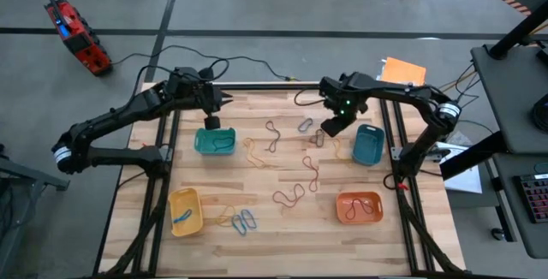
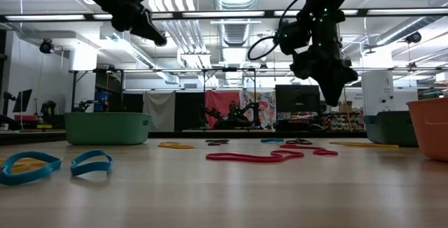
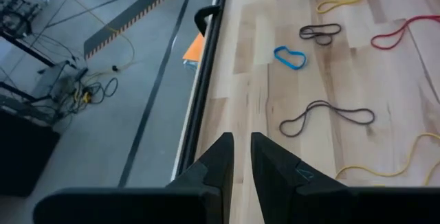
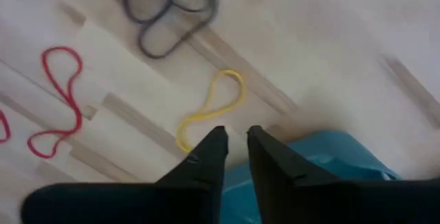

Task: Sort rubber bands into baskets
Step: Put the yellow rubber band into the blue bin, then put the brown rubber band into the green bin

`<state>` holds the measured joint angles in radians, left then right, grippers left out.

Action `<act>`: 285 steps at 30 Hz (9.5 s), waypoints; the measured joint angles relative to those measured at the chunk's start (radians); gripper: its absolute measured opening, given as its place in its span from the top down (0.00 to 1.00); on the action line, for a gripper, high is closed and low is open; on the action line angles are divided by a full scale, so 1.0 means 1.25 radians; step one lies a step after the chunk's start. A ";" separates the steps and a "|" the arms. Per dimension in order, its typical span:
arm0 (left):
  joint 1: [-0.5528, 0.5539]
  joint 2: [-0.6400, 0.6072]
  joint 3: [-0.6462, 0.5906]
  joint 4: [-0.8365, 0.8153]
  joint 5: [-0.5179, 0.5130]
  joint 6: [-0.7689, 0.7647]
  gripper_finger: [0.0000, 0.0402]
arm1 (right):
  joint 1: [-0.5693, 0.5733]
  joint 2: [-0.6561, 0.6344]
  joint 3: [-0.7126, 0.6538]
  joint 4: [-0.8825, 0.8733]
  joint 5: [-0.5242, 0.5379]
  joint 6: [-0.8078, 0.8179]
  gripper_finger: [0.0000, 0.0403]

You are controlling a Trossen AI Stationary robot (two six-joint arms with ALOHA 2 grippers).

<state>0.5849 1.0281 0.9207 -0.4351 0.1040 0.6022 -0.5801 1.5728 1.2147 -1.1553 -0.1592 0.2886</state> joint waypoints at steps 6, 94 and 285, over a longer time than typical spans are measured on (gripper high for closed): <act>0.000 0.007 0.000 0.000 0.014 0.011 0.91 | 0.050 0.001 -0.011 0.052 0.001 0.036 0.67; -0.001 0.100 -0.001 0.077 0.016 -0.059 0.91 | 0.277 -0.224 0.038 -0.198 0.438 0.242 0.98; -0.397 0.456 -0.001 0.317 -0.204 -0.453 0.90 | 0.550 -0.290 -0.297 0.785 0.415 -0.163 0.75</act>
<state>0.0886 1.5979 0.9195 -0.0385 -0.1509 0.0357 0.1070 1.2102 0.8429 -0.1737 0.3597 0.0847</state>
